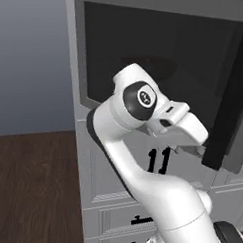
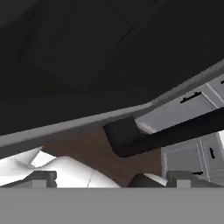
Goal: Pick the mushroom from the sink and place it in the bowl. Then pick the bowl and place it in the microwave. Then close the microwave door and press the start button.
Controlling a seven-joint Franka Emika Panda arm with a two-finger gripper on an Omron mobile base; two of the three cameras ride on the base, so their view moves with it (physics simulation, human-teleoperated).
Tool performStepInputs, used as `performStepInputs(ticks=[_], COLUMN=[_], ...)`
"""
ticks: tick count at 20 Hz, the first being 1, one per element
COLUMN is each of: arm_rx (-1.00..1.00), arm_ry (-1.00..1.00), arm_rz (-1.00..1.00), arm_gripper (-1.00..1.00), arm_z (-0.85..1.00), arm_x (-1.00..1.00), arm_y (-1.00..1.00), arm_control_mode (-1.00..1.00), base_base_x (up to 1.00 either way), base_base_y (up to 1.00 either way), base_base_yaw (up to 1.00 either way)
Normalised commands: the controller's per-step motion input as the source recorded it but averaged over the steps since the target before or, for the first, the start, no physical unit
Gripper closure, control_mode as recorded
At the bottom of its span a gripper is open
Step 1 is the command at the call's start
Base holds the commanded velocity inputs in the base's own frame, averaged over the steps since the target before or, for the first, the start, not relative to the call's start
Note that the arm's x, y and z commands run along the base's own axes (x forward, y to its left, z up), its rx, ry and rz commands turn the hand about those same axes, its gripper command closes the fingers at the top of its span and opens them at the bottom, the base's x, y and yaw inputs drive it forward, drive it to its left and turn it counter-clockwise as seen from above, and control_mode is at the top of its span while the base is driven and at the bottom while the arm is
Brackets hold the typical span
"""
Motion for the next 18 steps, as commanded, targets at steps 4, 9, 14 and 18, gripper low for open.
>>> performStepInputs(ticks=[4, 9, 14, 18], arm_rx=[-0.29, -0.26, -0.08, 0.00], arm_ry=[-0.44, -0.55, -0.36, -0.05], arm_rz=[0.24, 0.41, 0.46, 0.43], arm_gripper=[-1.00, -1.00, -1.00, -1.00], arm_z=[0.08, 0.18, 0.57, 0.42], arm_x=[0.64, 0.39, 0.68, 1.00], arm_y=[-0.68, -0.72, -0.67, -0.52], arm_control_mode=[-1.00, -1.00, -1.00, -1.00], base_base_x=[0.00, 0.00, 0.00, 0.00], base_base_y=[0.00, 0.00, 0.00, 0.00], base_base_yaw=[0.00, 0.00, 0.00, 0.00])
